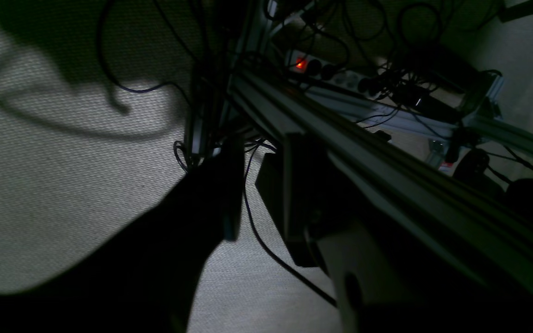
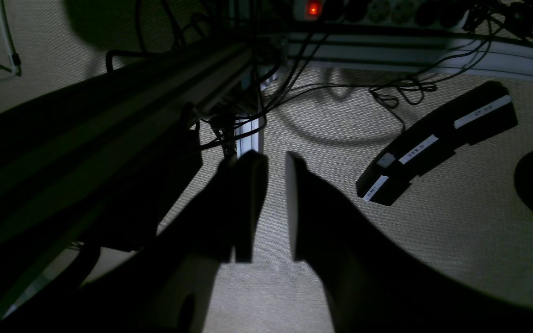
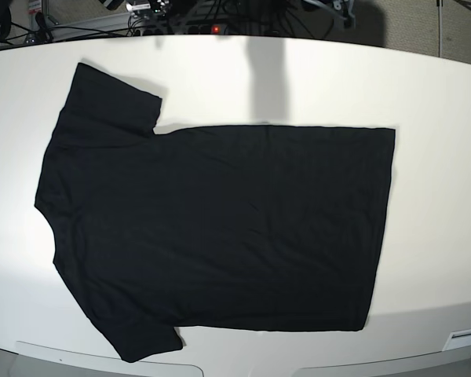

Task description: Fold the T-shirt properly

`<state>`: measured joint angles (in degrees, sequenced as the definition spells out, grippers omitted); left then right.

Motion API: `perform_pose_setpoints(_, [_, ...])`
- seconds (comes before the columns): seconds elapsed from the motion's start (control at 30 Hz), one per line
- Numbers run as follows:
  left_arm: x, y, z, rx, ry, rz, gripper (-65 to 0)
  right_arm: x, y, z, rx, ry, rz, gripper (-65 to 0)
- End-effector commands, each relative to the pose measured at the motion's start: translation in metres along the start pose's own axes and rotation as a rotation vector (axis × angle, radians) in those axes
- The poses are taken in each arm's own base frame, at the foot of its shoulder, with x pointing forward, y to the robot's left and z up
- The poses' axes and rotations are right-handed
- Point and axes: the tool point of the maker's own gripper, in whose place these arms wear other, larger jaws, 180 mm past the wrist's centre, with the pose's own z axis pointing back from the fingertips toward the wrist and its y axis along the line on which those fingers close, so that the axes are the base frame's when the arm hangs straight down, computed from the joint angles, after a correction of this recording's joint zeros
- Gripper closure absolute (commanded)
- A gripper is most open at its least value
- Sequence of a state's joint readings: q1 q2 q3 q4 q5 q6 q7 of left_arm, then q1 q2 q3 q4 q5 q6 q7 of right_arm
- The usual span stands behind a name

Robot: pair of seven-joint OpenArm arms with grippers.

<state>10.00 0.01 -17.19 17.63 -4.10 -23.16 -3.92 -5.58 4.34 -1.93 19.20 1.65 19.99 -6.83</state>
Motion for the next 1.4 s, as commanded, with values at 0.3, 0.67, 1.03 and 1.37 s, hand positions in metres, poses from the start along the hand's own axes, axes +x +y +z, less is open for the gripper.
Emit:
perform_pose_setpoints(0.3, [-0.0005,-0.0009,0.0013,-0.011,-0.009,0.006,-15.0,0.0058,0.0003,0.0007,0.007,-0.017,0.006,-12.6])
perform_pose_setpoints(0.67, [-0.0005,-0.0009,0.0013,-0.011,-0.009,0.006,-15.0,0.0062,-0.0028,0.0013,0.002,-0.02,0.006,-12.6])
perform_pose_setpoints(1.03, [-0.0005,-0.0009,0.0013,-0.011,-0.009,0.006,-15.0,0.0062,-0.0027,0.0013,0.003,-0.02,0.007,-12.6])
perform_pose_setpoints(1.37, [-0.001,-0.0008,0.0014,-0.011,-0.007,0.005,-15.0,0.0054,-0.0051,0.0015,-0.01,-0.012,0.058,-12.7])
